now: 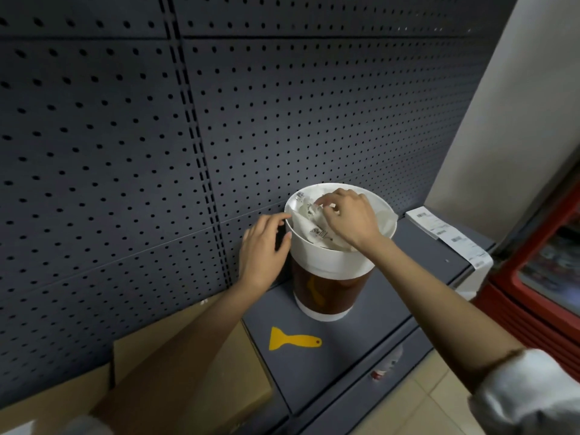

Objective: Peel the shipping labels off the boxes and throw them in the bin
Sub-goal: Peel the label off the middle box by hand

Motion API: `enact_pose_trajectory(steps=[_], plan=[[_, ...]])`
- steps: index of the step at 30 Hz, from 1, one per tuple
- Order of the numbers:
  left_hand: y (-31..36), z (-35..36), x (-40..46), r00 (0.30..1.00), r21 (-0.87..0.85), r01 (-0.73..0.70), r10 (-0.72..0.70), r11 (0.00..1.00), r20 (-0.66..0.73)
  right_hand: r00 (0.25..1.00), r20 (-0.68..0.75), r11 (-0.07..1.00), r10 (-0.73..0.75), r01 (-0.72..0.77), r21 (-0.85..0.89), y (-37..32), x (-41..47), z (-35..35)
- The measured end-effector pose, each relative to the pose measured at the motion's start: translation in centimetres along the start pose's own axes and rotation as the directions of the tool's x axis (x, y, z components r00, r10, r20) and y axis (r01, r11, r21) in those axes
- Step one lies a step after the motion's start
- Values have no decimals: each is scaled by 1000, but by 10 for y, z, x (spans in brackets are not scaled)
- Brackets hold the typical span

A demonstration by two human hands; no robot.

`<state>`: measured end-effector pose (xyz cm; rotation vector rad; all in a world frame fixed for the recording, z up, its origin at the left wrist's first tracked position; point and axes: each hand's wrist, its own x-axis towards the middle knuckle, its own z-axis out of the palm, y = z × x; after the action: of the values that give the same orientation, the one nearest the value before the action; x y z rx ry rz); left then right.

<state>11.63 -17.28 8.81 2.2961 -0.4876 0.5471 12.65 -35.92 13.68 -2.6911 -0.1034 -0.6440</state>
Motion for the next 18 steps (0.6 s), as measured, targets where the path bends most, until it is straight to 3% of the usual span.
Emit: enact_pose_trajectory(steps=[4, 7, 12, 15, 18], plan=[[-2, 2, -1, 1000, 17, -25, 25, 1000, -9, 997, -52, 996, 55, -51, 71, 5, 8, -12], [-5, 0, 1, 1000, 21, -13, 13, 1000, -3, 995, 14, 994, 94, -94, 49, 2, 14, -19], [-12, -11, 4, 1000, 32, -25, 26, 999, -18, 983, 13, 927, 185, -179, 329, -19, 25, -30], [-20, -22, 2, 999, 40, -18, 19, 999, -36, 982, -38, 942, 187, -169, 289, -33, 33, -37], [-32, -32, -5, 999, 47, 6, -4, 999, -37, 966, 11, 945, 258, -254, 205, -42, 41, -34]])
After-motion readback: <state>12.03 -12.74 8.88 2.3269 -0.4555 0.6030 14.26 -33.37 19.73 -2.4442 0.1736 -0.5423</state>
